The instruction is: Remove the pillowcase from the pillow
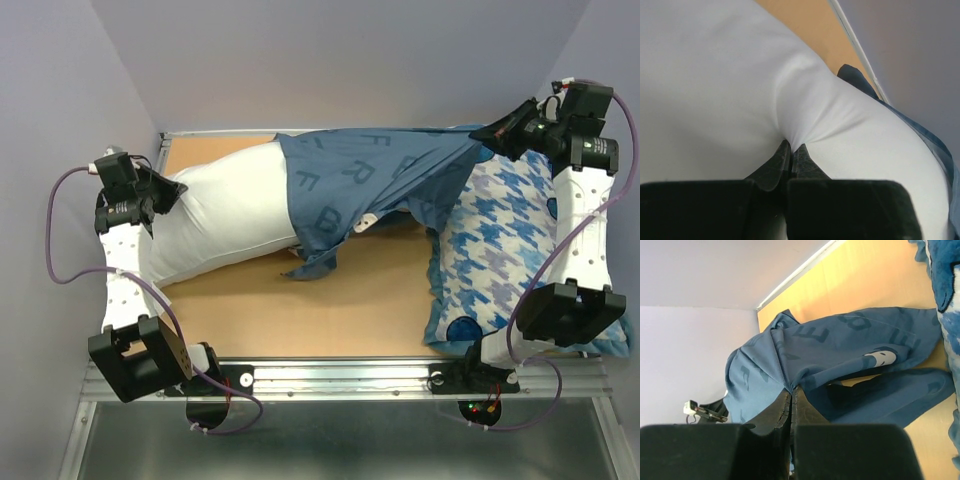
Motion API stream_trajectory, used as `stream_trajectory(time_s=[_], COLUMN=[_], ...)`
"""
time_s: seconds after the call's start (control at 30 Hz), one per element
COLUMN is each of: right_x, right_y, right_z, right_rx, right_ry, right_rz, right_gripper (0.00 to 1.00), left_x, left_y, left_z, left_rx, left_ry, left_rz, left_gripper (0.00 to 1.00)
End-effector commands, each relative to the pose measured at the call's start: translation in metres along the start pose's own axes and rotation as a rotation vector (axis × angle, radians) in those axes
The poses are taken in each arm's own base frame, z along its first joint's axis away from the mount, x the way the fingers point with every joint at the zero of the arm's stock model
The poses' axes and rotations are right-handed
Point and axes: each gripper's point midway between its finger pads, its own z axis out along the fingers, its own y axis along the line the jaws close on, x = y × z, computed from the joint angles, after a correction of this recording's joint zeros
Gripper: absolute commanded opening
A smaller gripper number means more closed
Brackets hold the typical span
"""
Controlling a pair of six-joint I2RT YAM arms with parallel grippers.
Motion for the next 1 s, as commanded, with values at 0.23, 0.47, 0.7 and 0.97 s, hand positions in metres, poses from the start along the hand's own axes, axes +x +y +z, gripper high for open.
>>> stream_trajectory(time_s=[0.23,0.47,0.7,0.97], right_x=[-0.12,-0.125,-0.125,-0.082], right_y=[0.041,0.048,0.063,0.105], right_z=[-0.103,-0.131,-0.145,-0.14], right_rx=[-0.026,-0.066,-0.147,-0.297], right_ry=[-0.481,-0.506,-0.478,-0.375], right_rz=[-0.123,-0.121,-0.11,-0.195], right_gripper=[0.01,0.01,0.01,0.0], left_x=[-0.109,-0.112,-0.108,-0.043], left_y=[0.029,0.028,0.014,-0.06], left_z=[0.003,0.017,0.028,0.042], left_rx=[-0.175,-0.177,-0.116,0.076], left_ry=[-0.364,-0.327,-0.284,-0.116], left_rz=[0.006,0.009,0.025,0.209], left_gripper=[0.0,0.0,0.0,0.0])
